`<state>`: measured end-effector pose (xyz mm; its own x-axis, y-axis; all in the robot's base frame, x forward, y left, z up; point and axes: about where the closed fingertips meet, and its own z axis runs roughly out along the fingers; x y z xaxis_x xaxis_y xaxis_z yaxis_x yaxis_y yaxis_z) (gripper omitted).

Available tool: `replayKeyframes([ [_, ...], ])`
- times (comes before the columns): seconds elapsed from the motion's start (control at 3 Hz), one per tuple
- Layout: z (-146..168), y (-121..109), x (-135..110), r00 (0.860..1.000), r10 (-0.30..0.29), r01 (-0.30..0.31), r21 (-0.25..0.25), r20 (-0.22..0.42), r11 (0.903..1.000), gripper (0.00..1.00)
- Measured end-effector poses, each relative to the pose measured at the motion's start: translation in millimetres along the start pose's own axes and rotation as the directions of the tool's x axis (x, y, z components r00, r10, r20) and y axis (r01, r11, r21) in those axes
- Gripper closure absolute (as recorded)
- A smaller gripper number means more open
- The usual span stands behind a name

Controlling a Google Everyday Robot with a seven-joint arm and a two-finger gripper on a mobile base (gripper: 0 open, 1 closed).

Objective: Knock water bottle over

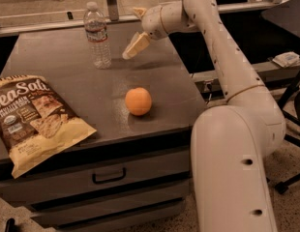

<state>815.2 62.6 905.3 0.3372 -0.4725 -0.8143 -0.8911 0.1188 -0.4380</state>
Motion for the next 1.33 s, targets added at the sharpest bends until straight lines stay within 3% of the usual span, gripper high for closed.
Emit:
replayKeyframes([
  [0.33, 8.7, 11.4, -12.6, 0.983, 0.151, -0.152, -0.003, 0.101, 0.9884, 0.0],
  [0.67, 23.9, 23.8, -36.6, 0.951, 0.25, -0.247, -0.04, 0.182, 0.9683, 0.0],
  [1.0, 42.3, 36.6, -63.0, 0.926, 0.301, -0.281, -0.115, 0.228, 0.9527, 0.0],
  [1.33, 54.3, 46.1, -82.2, 0.912, 0.321, -0.282, -0.176, 0.255, 0.9431, 0.05],
])
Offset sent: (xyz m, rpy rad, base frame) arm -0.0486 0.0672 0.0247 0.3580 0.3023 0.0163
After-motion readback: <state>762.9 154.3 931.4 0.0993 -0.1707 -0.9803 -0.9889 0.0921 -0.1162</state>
